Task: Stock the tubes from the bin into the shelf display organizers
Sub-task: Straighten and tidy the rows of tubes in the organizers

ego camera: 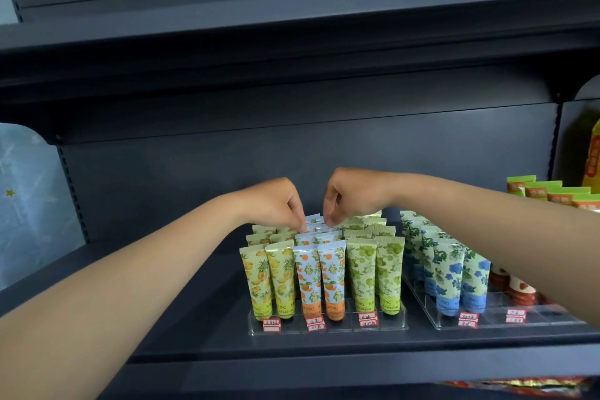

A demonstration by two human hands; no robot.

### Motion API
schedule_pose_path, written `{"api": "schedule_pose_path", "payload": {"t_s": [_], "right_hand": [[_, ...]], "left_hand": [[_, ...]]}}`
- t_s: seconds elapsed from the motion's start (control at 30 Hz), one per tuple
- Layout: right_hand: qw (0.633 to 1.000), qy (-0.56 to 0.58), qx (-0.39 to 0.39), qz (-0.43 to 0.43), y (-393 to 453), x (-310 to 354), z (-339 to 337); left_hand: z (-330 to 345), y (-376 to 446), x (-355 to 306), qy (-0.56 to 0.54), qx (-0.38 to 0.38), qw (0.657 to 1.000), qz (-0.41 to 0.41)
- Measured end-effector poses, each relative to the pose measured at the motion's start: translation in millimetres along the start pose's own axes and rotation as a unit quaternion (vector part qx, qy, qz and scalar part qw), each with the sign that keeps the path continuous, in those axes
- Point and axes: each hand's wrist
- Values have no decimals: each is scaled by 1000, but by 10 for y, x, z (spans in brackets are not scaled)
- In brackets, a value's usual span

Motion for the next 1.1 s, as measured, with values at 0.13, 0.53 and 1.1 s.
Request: {"api": "schedule_pose_path", "payload": {"t_s": [0.13, 0.53, 1.1], "right_hand": [[1000, 13, -16, -7, 70, 41, -7], [999, 46, 7, -13, 245, 167, 83], [999, 39, 33, -7, 10, -12, 16]], "left_hand": [[-109, -21, 125, -11, -26, 999, -24], [-118, -70, 451, -65, -55, 995, -46], [144, 84, 112, -6, -28, 1000, 10]]}}
Point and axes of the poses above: each hand's wrist, its own y-axis towards the middle knuckle, its own z-axis out of the palm, x = y × z, and after that the axes turned 11 degrees about -x, right-handed
